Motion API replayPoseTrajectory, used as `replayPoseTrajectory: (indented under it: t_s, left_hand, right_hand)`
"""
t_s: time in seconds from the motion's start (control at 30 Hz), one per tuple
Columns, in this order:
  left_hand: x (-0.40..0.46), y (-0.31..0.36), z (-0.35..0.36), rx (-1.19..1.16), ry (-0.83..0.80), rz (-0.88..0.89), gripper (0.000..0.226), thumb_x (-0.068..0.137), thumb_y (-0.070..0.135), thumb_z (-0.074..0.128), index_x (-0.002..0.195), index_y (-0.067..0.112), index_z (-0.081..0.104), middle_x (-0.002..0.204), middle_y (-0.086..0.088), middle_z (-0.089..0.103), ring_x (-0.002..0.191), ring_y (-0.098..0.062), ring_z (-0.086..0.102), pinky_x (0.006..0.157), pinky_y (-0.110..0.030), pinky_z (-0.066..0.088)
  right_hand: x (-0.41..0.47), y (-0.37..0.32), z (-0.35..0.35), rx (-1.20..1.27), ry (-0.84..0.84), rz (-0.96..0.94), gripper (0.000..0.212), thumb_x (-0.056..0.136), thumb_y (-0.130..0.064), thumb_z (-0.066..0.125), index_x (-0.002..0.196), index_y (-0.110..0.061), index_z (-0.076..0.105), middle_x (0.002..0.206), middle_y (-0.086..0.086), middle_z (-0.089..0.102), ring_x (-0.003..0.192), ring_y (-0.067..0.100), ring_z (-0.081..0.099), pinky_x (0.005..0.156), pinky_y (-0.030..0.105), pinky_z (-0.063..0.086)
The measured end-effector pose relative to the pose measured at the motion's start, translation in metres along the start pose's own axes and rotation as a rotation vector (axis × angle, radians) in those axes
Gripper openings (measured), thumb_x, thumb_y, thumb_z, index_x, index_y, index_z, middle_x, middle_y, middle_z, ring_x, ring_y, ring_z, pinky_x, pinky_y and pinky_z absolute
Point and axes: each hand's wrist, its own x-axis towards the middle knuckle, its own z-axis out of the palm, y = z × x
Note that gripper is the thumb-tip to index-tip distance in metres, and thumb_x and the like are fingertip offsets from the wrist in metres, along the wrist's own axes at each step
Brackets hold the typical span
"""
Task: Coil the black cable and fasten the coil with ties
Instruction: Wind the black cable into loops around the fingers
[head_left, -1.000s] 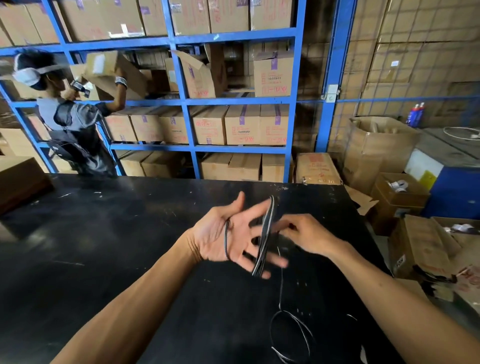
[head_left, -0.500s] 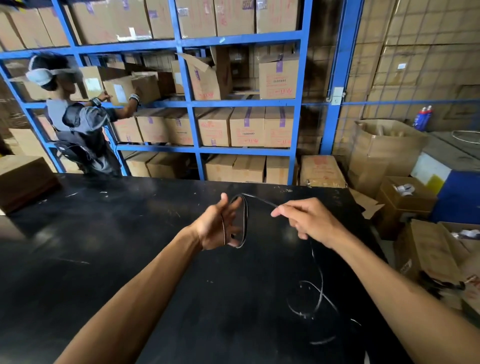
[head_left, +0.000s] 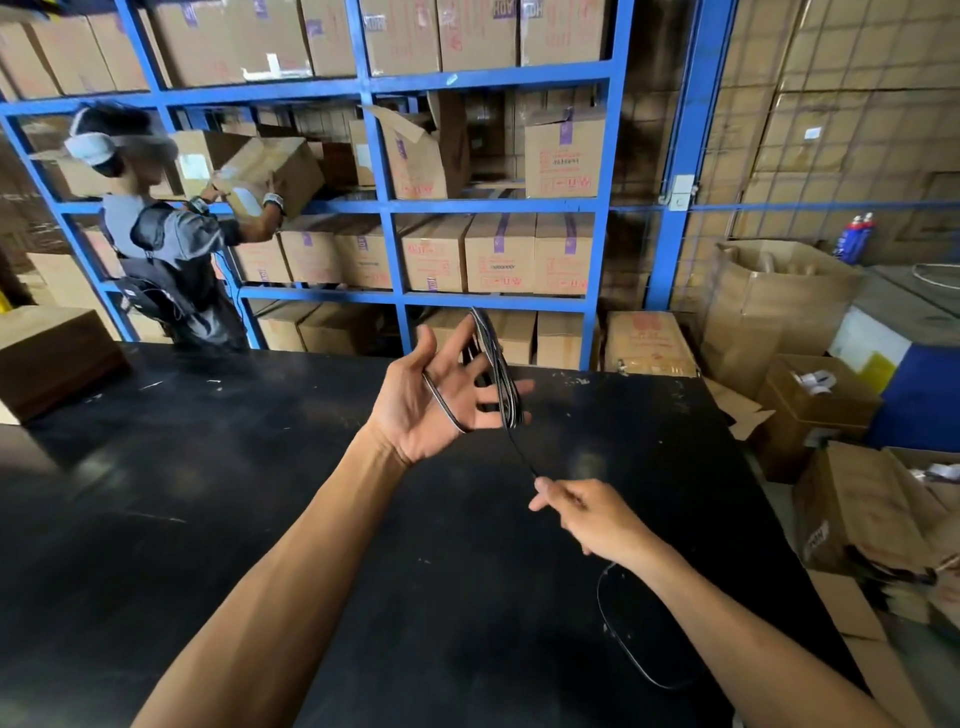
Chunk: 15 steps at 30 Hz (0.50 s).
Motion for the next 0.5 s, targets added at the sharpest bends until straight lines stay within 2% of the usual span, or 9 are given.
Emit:
replayPoseTrajectory:
  t_s: [0.07, 0.13, 0.2, 0.27, 0.37, 0.5]
  left_hand:
    - [-0.005, -0.004, 0.006, 0.02, -0.09, -0.107, 0.06, 0.102, 0.062, 0.023, 0.151, 0.033, 0.042, 0.162, -0.014, 0.027, 0.142, -0.064, 0.019, 0.11, -0.082, 0.011]
    - [-0.01, -0.014, 0.011, 0.053, -0.175, -0.249, 0.062, 0.102, 0.064, 0.018, 0.155, 0.035, 0.033, 0.167, -0.009, 0.016, 0.146, -0.061, 0.004, 0.112, -0.08, 0.005]
    - [-0.013, -0.03, 0.01, 0.149, -0.239, -0.417, 0.065, 0.1, 0.067, 0.015, 0.157, 0.038, 0.027, 0.166, -0.002, 0.023, 0.148, -0.058, 0.004, 0.111, -0.078, 0.015]
    - [-0.014, -0.049, 0.003, 0.303, -0.243, -0.572, 0.065, 0.097, 0.071, 0.017, 0.155, 0.043, 0.03, 0.159, 0.006, 0.04, 0.147, -0.055, 0.017, 0.11, -0.072, 0.027]
    - [-0.015, -0.066, -0.014, 0.394, -0.07, -0.665, 0.063, 0.095, 0.073, 0.023, 0.149, 0.046, 0.041, 0.157, 0.006, 0.042, 0.14, -0.047, 0.038, 0.113, -0.07, 0.025]
    - [-0.01, -0.061, -0.035, 0.279, 0.223, -0.473, 0.061, 0.095, 0.068, 0.03, 0.141, 0.038, 0.056, 0.158, -0.001, 0.042, 0.133, -0.048, 0.042, 0.112, -0.072, 0.021]
  right_hand:
    - [0.012, 0.0, -0.013, -0.106, 0.126, 0.045, 0.057, 0.083, -0.084, 0.043, 0.077, -0.038, 0.078, 0.055, -0.015, 0.065, 0.051, -0.002, 0.061, 0.057, 0.027, 0.05]
    - [0.025, -0.006, -0.031, -0.242, 0.218, 0.036, 0.064, 0.078, -0.086, 0.044, 0.07, -0.031, 0.076, 0.064, -0.013, 0.072, 0.064, 0.006, 0.067, 0.062, 0.03, 0.049]
    - [0.036, -0.018, -0.051, -0.352, 0.256, -0.009, 0.05, 0.082, -0.075, 0.053, 0.071, -0.031, 0.073, 0.067, -0.009, 0.071, 0.065, 0.01, 0.068, 0.062, 0.036, 0.055]
    - [0.044, -0.033, -0.075, -0.417, 0.268, -0.08, 0.037, 0.084, -0.066, 0.063, 0.074, -0.031, 0.072, 0.069, -0.009, 0.07, 0.067, 0.009, 0.067, 0.065, 0.041, 0.059]
    - [0.046, -0.054, -0.098, -0.427, 0.294, -0.155, 0.04, 0.078, -0.068, 0.072, 0.068, -0.029, 0.072, 0.064, -0.008, 0.068, 0.064, 0.007, 0.065, 0.059, 0.034, 0.052]
    - [0.027, -0.068, -0.09, -0.263, 0.293, -0.256, 0.03, 0.09, -0.055, 0.067, 0.073, -0.032, 0.077, 0.07, -0.016, 0.07, 0.069, 0.0, 0.065, 0.06, 0.022, 0.045]
